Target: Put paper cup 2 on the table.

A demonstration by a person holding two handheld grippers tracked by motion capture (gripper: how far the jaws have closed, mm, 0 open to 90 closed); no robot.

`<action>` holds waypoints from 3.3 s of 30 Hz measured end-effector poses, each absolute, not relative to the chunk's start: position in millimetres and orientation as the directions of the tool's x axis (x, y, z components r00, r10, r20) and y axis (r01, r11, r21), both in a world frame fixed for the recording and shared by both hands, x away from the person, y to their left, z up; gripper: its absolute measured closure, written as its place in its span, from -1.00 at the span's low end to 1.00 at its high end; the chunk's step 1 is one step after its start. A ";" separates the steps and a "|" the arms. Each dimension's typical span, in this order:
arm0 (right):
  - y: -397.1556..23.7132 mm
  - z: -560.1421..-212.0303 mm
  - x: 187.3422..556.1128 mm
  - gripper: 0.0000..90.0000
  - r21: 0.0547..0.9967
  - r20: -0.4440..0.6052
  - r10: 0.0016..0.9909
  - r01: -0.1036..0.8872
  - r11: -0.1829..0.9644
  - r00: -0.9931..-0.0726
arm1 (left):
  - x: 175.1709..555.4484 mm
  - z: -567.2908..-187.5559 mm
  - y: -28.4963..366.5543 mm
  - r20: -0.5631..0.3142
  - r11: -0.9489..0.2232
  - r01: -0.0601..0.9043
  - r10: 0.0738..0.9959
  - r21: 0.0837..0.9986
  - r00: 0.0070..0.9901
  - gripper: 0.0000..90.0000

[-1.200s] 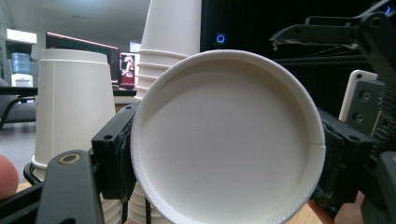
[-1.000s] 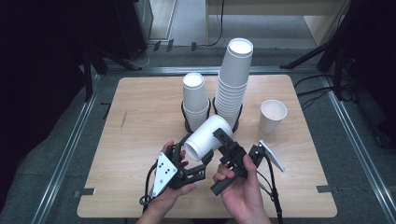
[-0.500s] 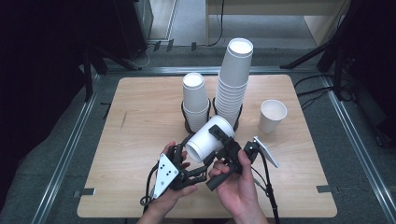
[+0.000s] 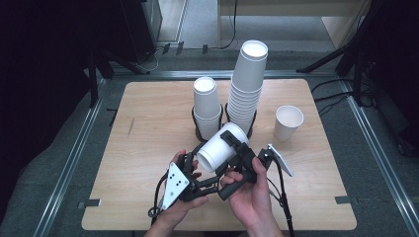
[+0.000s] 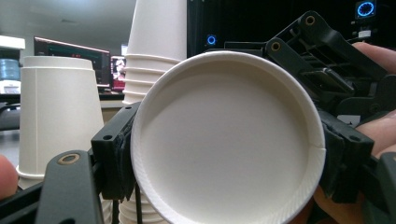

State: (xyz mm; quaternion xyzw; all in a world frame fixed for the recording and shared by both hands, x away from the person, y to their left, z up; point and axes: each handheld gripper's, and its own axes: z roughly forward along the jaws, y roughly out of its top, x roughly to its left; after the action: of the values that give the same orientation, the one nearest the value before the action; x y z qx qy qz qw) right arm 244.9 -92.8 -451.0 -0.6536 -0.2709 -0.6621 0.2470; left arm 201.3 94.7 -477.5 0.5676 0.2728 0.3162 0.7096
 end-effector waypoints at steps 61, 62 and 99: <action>-108.3 -449.7 247.9 -0.73 0.128 0.992 0.110 0.596 -0.793 -0.067 | 202.1 -469.9 98.7 -0.026 0.065 -0.034 0.741 0.997 0.671 -0.79; -109.1 -449.4 248.5 -0.73 0.131 0.991 0.113 0.590 -0.797 -0.068 | 202.2 -469.9 98.7 -0.026 0.065 -0.033 0.741 0.997 0.671 -0.79; -132.0 -442.8 257.4 -0.73 0.199 0.980 0.171 0.515 -0.834 -0.101 | 202.5 -471.0 97.9 -0.022 0.054 -0.027 0.738 0.998 0.674 -0.79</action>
State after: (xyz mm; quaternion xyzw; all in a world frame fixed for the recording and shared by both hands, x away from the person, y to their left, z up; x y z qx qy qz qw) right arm 257.4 -132.0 -442.8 -0.6588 -0.2605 -0.6949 0.1237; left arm 202.5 97.9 -471.0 0.6252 0.2844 0.2863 0.6680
